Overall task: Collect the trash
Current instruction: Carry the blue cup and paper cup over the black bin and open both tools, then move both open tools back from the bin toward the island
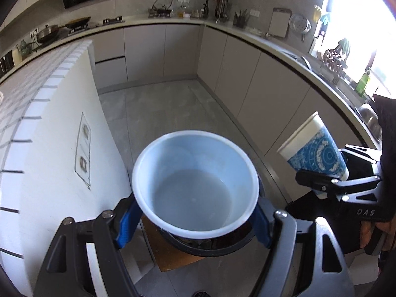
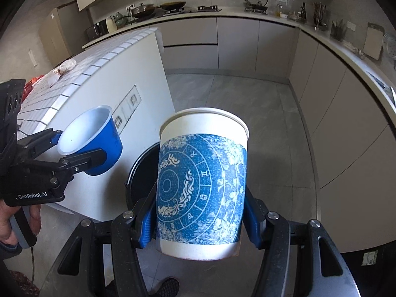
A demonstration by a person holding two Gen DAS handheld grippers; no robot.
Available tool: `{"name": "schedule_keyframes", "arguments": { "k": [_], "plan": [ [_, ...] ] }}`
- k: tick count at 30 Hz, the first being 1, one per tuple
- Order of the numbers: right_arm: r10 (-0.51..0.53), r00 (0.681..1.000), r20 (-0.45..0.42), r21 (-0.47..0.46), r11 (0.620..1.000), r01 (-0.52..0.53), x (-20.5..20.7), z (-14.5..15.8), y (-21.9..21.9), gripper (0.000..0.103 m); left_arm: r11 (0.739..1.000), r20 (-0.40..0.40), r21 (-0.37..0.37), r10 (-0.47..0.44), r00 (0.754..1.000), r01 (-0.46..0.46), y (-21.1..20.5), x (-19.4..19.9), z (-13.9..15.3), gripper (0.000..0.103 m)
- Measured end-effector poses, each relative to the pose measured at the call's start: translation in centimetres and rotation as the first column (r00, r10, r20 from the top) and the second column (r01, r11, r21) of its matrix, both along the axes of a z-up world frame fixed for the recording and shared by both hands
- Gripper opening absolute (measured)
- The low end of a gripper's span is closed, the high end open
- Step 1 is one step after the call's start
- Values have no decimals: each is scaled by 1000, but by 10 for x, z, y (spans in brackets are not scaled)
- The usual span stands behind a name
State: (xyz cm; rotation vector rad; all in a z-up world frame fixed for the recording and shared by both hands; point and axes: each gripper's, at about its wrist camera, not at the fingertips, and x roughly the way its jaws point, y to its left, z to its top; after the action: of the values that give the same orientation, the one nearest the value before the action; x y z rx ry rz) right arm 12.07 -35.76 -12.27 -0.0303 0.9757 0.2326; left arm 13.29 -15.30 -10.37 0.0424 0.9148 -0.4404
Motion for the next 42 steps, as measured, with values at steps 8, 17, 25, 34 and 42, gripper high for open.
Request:
{"name": "schedule_keyframes", "arguments": {
  "k": [8,17,25,34,42],
  "plan": [
    [96,994,-50,-6,995,-97,16,-35,5,61,999,-61,2,-40,997,40,-7,8,-28,77],
    [230,967,-106,-135,961,-243,42,-101,-3,103,999,-96,42,3,995,1,-5,18,-68,103],
    [172,981,-85,-113,977,-181,44,-97,-12,103,996,-83,60,64,994,-59,-1,11,-59,103],
    [101,993,-52,-128,986,-107,31,-78,0,103,992,-33,69,112,993,-110,11,1,-48,103],
    [69,998,3,-114,991,-68,18,-45,11,103,991,26,55,123,992,-124,15,-14,-21,103]
  ]
}}
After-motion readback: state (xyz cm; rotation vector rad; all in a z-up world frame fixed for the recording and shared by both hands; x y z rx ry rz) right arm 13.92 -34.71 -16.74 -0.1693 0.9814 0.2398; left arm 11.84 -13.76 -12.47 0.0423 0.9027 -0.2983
